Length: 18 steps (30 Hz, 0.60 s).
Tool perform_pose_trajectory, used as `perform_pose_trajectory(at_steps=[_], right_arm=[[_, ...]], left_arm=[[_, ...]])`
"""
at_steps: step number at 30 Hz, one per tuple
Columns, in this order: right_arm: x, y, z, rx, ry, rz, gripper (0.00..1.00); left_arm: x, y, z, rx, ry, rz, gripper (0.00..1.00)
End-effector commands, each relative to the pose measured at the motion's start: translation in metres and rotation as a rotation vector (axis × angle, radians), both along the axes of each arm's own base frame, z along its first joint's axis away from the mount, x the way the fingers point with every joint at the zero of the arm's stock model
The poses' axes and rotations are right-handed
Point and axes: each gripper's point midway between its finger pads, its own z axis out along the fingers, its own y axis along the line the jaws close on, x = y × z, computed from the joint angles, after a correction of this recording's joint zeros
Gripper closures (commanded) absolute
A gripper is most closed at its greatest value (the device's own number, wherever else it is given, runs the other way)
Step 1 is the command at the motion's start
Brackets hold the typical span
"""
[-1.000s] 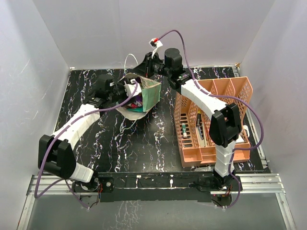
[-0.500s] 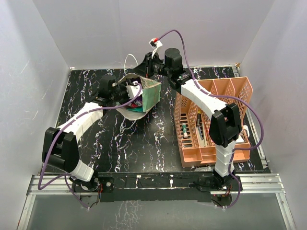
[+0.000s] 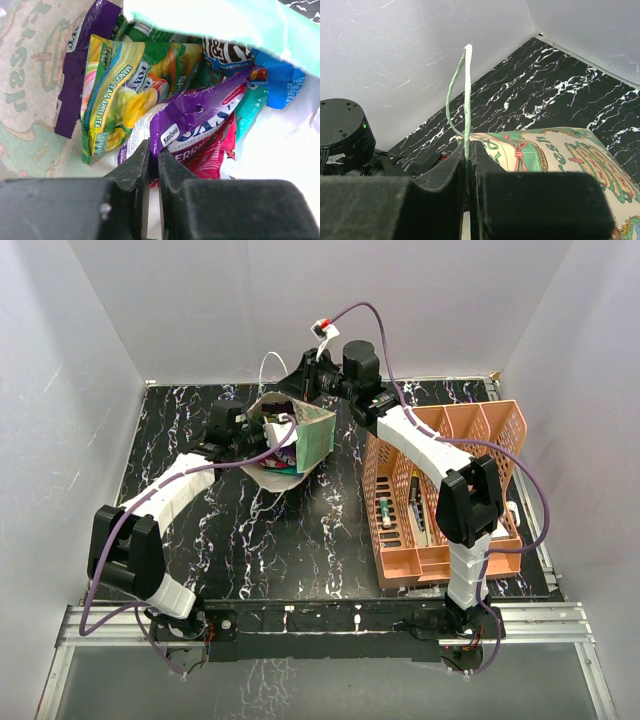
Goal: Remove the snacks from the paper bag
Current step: Take out the snack from the paper bag.
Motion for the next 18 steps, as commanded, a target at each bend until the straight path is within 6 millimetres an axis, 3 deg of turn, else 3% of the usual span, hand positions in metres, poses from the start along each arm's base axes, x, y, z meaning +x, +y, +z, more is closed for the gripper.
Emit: perform_pose_trajectory(at_steps=[1,6,12,18], right_arm=[[0.000,-0.006,0.070,0.123,-0.167,-0.034,0.93],[0.005,-0.006,0.063,0.126,-0.152,-0.055,0.93],[0.020,-0.010,0.046,0.105,-0.135,-0.103,0.93],[0.031,-0.016,0.041,0.097,-0.127,-0.130,0.93]], left_arm=[[-0.009,-0.007,0.035,-0.061,-0.034,-0.036,0.98],[-0.013,-0.005,0.075,-0.130,-0.121,0.001,1.00],[-0.029,0.002,0.155,-0.334,-0.282,0.081,1.00],[-0.073,0.011,0.238,-0.567,-0.358,0.103,1.00]])
